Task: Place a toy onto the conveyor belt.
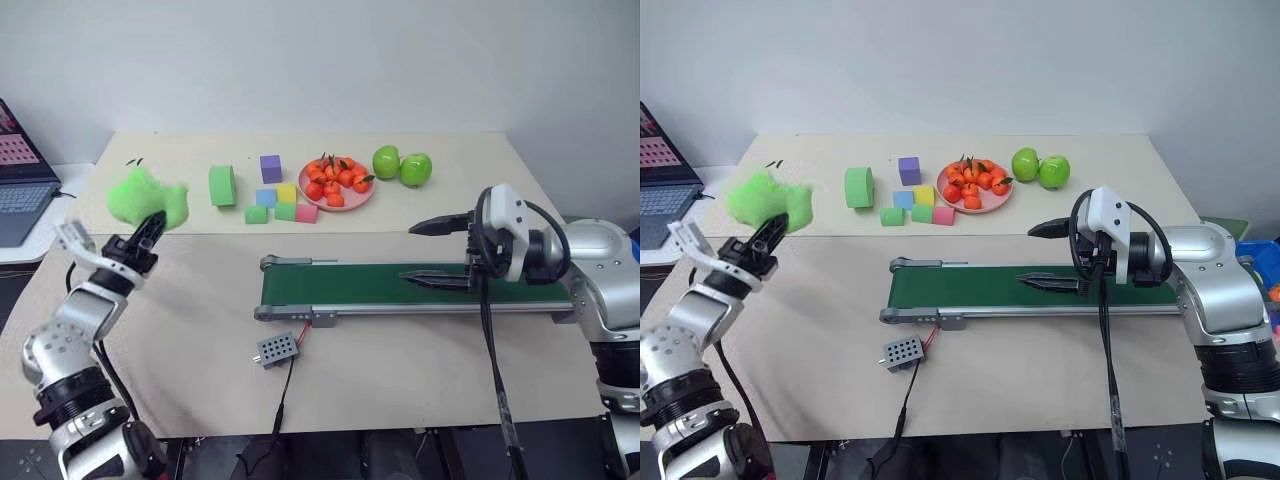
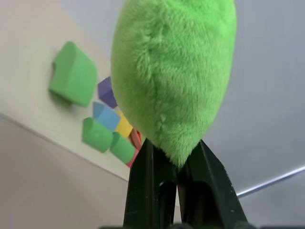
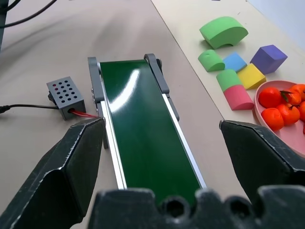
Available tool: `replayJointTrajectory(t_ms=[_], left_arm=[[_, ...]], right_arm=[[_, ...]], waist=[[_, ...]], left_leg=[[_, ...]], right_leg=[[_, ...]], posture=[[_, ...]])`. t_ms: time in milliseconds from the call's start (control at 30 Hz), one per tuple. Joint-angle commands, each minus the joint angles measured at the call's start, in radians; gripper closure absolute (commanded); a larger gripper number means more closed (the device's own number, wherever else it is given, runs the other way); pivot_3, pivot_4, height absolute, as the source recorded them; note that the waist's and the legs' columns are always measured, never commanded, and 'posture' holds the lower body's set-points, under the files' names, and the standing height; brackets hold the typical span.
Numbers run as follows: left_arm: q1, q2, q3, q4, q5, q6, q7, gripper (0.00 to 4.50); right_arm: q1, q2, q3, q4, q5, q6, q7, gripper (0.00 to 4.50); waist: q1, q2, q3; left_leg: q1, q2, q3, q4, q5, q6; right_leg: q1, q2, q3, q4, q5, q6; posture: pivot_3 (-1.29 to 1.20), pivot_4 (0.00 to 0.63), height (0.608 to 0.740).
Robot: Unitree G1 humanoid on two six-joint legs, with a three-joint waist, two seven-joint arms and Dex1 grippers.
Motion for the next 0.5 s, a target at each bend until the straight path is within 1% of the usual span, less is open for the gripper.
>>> replayJointTrajectory(t_ms=[33, 100, 167, 200, 300, 367, 467, 500], left_arm=[[-0.021, 0.127, -0.336, -0.172, 0.424, -0.359, -0.128, 4.48], [-0.018, 0.138, -0.401, -0.19, 0.504, -0.449, -0.151, 4.48], [-0.002, 0.186, -0.514, -0.21, 0.67, -0.613, -0.19, 4.48], [0.004, 0.222, -0.581, -0.218, 0.781, -0.733, -0.212, 4.48], [-0.001, 0.293, -0.69, -0.201, 1.019, -1.003, -0.216, 4.48], [-0.003, 0.332, -0.736, -0.172, 1.137, -1.153, -0.201, 4.48], [0.006, 0.378, -0.779, -0.12, 1.325, -1.364, -0.118, 4.48], [0.006, 0.383, -0.786, -0.105, 1.368, -1.416, -0.092, 4.48]], right_arm=[[0.003, 0.002, -0.027, -0.025, 0.007, -0.006, -0.015, 0.0], [0.003, 0.008, -0.024, -0.024, 0.006, -0.007, -0.02, 0.0], [0.007, 0.012, -0.027, -0.026, 0.007, -0.007, -0.027, 0.0], [0.013, 0.012, -0.03, -0.03, 0.008, -0.007, -0.03, 0.0], [0.025, 0.008, -0.041, -0.042, 0.015, -0.001, -0.04, 0.0], [0.033, 0.004, -0.048, -0.049, 0.018, 0.002, -0.045, 0.0], [0.049, -0.003, -0.059, -0.057, 0.021, 0.003, -0.053, 0.0], [0.053, -0.003, -0.061, -0.061, 0.021, 0.005, -0.056, 0.0]], waist=[[0.001, -0.001, 0.001], [0.001, -0.001, 0.001], [-0.001, -0.001, 0.001], [-0.002, -0.001, 0.001], [-0.002, -0.001, 0.001], [-0.001, -0.001, 0.001], [0.001, -0.001, 0.001], [0.002, -0.001, 0.001]], left_leg=[[0.0, 0.0, 0.0, 0.0, 0.0, 0.0], [0.0, 0.0, 0.002, -0.001, 0.0, -0.001], [0.0, 0.0, 0.002, -0.001, 0.0, 0.0], [-0.001, 0.0, 0.003, -0.001, 0.0, 0.0], [-0.001, 0.0, 0.003, -0.002, -0.001, 0.001], [-0.002, 0.0, 0.003, -0.002, -0.001, 0.003], [-0.002, 0.0, 0.003, -0.002, -0.004, 0.008], [-0.001, 0.001, 0.003, -0.002, -0.005, 0.009]], right_leg=[[0.0, 0.0, 0.0, 0.0, 0.0, 0.0], [0.0, 0.0, 0.0, 0.0, 0.0, 0.0], [0.0, 0.0, 0.001, 0.0, 0.0, 0.0], [0.0, 0.0, 0.001, 0.0, 0.0, 0.0], [-0.001, 0.0, 0.0, -0.001, 0.0, 0.0], [-0.001, 0.0, 0.0, -0.001, 0.0, 0.0], [-0.001, 0.0, 0.0, -0.001, 0.0, 0.0], [-0.001, 0.0, 0.0, -0.001, 0.0, 0.0]], posture=[[0.0, 0.15, 0.738], [0.0, 0.15, 0.738], [0.0, 0.15, 0.738], [0.0, 0.15, 0.738], [0.0, 0.15, 0.738], [0.0, 0.15, 0.738], [0.0, 0.15, 0.738], [0.0, 0.15, 0.738]])
